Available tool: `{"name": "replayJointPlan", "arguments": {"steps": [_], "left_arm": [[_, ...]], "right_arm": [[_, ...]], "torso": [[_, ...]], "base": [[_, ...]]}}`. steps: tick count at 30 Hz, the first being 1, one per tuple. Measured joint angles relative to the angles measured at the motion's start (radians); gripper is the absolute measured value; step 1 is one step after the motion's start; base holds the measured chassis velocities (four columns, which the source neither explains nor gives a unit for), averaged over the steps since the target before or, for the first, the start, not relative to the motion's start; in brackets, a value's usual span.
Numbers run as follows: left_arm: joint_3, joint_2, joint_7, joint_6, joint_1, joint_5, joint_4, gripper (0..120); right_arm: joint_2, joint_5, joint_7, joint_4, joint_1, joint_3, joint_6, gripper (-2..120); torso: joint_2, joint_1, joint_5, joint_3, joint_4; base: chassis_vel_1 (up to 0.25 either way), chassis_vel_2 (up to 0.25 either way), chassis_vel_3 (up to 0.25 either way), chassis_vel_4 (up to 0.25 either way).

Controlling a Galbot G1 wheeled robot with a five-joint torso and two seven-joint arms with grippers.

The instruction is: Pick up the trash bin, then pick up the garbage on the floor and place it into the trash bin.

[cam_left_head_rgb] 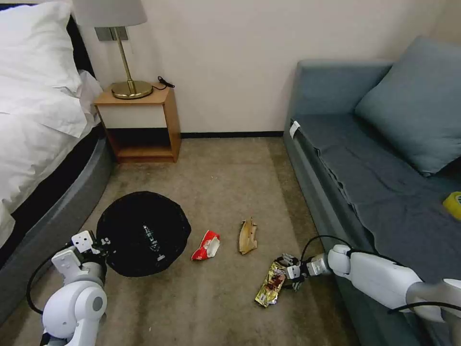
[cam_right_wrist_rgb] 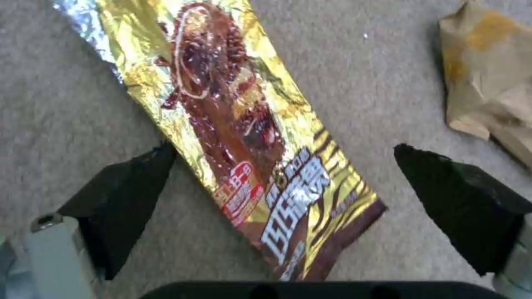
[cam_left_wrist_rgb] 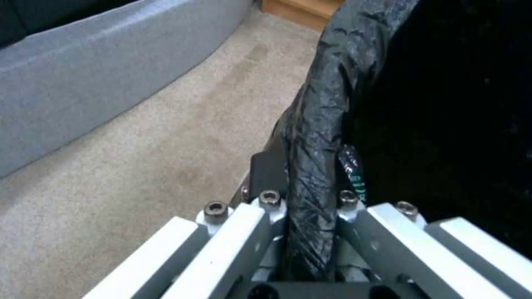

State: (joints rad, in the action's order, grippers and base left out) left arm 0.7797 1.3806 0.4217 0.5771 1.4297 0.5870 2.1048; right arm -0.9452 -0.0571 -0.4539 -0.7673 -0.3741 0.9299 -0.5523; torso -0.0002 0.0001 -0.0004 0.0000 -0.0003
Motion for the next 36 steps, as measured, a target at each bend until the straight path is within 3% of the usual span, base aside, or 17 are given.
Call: {"name": "replayJointPlan", "arguments": {"steps": [10,36], "left_arm": [[0.000,0.000,-0.001,-0.004,0.002,-0.003,-0.004,2],[-0.007,-0.001,-0.002,-0.012,0.005,-0.011,-0.002,2]], "right_arm": [[-0.012,-0.001,0.004,-0.013,-0.006,0.010,-0.005,98],[-0.020,0.004,-0.003,-0.009,-0.018,-0.009,-0.006,4]], "torso": [[0.000,0.000,0.0004,0.000,0.0002],[0.000,0.000,0.0004,0.000,0.0003]], "base": [[0.000,0.000,0.000,0.000],[0.000,0.000,0.000,0.000]]}}
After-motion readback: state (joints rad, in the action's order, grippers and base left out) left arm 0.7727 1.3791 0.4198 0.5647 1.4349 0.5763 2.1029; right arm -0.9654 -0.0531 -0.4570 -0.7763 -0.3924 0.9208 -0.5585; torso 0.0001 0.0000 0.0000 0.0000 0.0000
